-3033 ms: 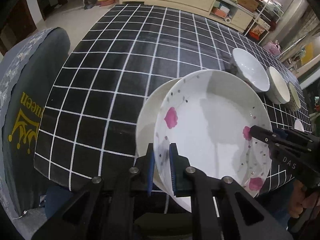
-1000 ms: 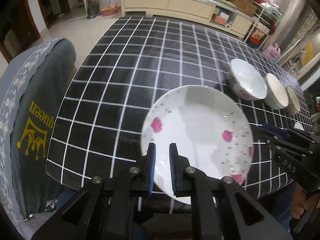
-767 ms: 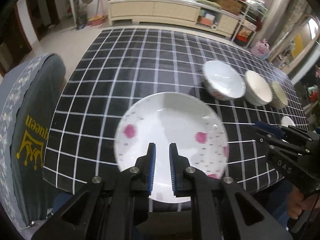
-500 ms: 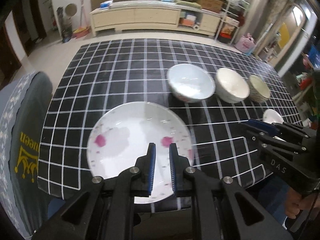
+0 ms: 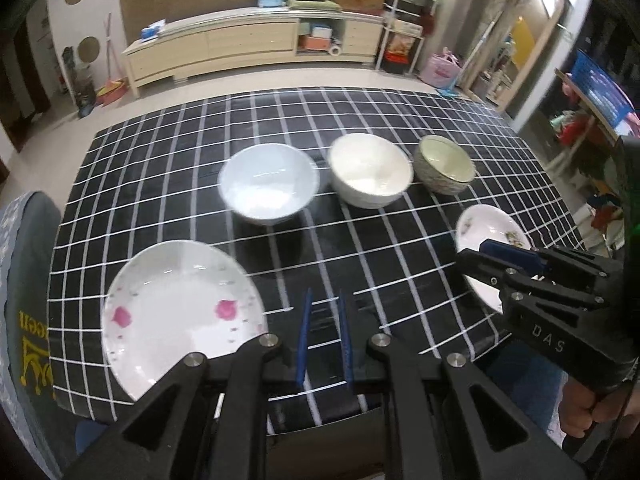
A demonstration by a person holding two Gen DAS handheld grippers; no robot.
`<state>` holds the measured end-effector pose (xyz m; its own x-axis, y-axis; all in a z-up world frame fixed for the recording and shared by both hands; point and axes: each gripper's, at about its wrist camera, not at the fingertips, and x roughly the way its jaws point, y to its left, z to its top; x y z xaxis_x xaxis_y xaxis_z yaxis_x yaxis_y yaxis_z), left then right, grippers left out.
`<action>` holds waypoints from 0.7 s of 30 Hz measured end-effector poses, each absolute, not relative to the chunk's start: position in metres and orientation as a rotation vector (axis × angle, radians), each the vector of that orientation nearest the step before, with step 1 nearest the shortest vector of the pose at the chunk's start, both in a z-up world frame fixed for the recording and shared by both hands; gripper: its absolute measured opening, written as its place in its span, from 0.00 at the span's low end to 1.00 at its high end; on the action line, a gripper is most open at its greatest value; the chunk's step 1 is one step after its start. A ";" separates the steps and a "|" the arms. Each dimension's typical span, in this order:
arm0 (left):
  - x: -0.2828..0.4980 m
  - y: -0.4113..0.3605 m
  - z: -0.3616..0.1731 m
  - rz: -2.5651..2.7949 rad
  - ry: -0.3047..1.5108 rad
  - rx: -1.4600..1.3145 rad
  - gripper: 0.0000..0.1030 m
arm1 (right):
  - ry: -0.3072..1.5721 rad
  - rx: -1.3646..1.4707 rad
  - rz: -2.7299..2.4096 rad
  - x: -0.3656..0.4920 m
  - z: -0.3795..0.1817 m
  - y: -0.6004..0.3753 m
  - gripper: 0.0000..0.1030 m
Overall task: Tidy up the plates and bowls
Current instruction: 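Move the right tool to the bear-print plate and grasp its rim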
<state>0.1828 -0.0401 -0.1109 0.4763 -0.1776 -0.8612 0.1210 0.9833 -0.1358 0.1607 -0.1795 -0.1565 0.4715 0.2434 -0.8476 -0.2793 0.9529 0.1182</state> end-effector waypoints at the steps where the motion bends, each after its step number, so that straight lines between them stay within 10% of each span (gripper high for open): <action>1: 0.184 -0.046 -0.111 -0.191 1.062 -0.055 0.13 | 1.032 -0.034 0.311 0.161 -0.157 -0.185 0.39; 21: 0.227 -0.168 -0.138 -0.357 1.137 0.001 0.37 | 1.069 0.036 0.127 0.177 -0.179 -0.319 0.62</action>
<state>0.2273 -0.1684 -0.1376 0.3701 -0.2777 -0.8865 0.2789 0.9435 -0.1791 0.1771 -0.3192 -0.1785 0.4741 0.1214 -0.8720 -0.0864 0.9921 0.0911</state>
